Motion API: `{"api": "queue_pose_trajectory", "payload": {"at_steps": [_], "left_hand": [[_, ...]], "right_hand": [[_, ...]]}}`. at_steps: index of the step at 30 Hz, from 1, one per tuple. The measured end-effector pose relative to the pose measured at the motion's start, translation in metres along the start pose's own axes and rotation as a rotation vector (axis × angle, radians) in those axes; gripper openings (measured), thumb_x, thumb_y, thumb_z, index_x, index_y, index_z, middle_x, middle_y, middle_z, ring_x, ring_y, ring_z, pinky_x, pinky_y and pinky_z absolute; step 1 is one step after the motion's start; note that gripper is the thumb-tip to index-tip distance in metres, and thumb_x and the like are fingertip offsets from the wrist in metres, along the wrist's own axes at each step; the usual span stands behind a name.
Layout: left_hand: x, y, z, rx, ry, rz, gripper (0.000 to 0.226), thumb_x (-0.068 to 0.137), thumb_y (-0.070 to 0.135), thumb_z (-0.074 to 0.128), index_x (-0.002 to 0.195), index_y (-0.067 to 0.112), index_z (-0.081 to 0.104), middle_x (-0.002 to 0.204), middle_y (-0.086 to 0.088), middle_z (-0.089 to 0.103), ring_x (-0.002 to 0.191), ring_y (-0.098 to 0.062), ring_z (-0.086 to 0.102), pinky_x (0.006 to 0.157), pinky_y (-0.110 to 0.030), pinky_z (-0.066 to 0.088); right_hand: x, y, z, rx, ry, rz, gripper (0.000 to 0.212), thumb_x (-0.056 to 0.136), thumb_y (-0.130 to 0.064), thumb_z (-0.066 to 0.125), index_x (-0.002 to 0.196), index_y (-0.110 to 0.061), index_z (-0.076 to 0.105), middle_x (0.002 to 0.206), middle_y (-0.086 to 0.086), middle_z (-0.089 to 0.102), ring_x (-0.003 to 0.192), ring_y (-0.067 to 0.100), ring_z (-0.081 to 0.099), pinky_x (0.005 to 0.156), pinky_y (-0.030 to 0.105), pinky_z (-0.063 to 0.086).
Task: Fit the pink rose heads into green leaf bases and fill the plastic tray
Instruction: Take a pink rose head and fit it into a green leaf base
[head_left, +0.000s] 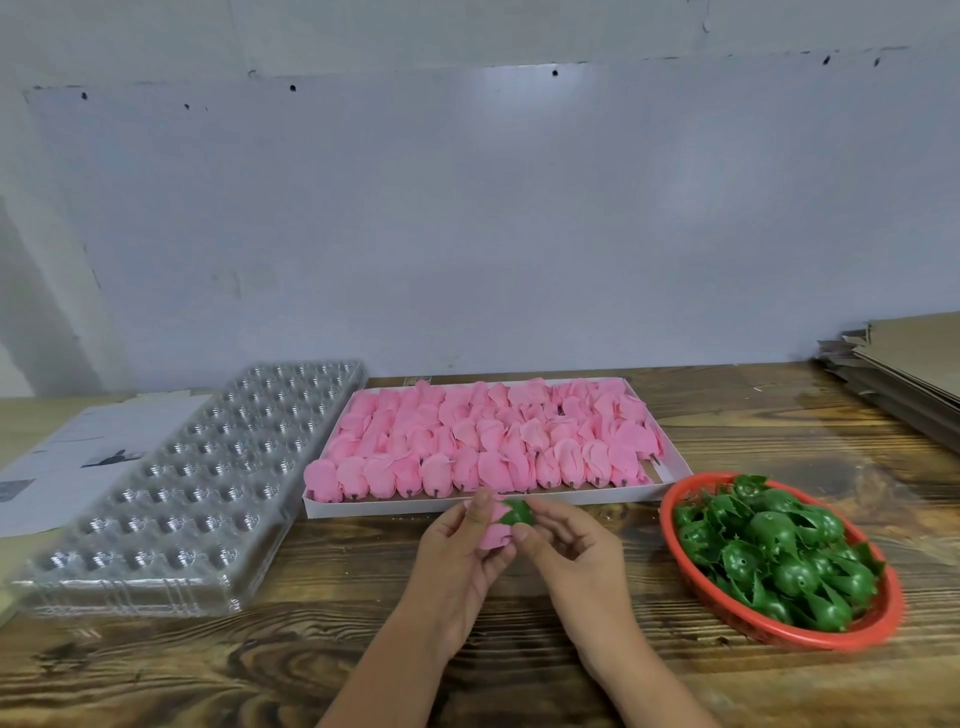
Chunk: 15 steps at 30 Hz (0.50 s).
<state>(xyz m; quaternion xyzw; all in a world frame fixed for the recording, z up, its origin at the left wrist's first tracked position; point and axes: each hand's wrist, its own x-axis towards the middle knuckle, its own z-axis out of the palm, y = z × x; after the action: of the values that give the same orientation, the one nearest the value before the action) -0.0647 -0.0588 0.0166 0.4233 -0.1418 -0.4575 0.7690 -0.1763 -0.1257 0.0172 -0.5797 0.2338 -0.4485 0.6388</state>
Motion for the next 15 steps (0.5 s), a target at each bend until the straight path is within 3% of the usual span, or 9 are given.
{"api": "queue_pose_trajectory", "payload": {"at_steps": [5,9,15], "left_hand": [[-0.0007,-0.0005,0.0004,-0.02,-0.012,0.009,0.032,0.086,0.029,0.069,0.099,0.001,0.076,0.1,-0.018,0.074,0.08,-0.019,0.073,0.064,-0.024,0.06],[-0.0006,-0.0007,0.0007,0.0,0.005,0.007,0.037,0.084,0.03,0.071,0.104,-0.002,0.073,0.102,-0.019,0.074,0.081,-0.02,0.073,0.064,-0.024,0.06],[-0.0012,-0.0001,0.0013,0.012,0.005,-0.004,0.038,0.079,0.031,0.074,0.1,-0.001,0.075,0.1,-0.017,0.075,0.077,-0.018,0.072,0.06,-0.023,0.06]], "right_hand": [[-0.0021,-0.0042,0.0008,0.029,0.011,0.01,0.037,0.078,0.006,0.076,0.08,-0.031,0.081,0.087,0.001,0.078,0.083,0.01,0.073,0.072,0.016,0.054],[-0.004,-0.0085,0.002,-0.005,-0.017,-0.009,0.045,0.079,0.0,0.077,0.086,-0.045,0.079,0.088,-0.001,0.078,0.082,0.01,0.073,0.071,0.016,0.054],[-0.0049,-0.0077,0.0002,-0.037,-0.031,0.002,0.041,0.09,-0.003,0.067,0.091,-0.043,0.079,0.094,-0.003,0.078,0.088,0.01,0.074,0.072,0.021,0.057]]}}
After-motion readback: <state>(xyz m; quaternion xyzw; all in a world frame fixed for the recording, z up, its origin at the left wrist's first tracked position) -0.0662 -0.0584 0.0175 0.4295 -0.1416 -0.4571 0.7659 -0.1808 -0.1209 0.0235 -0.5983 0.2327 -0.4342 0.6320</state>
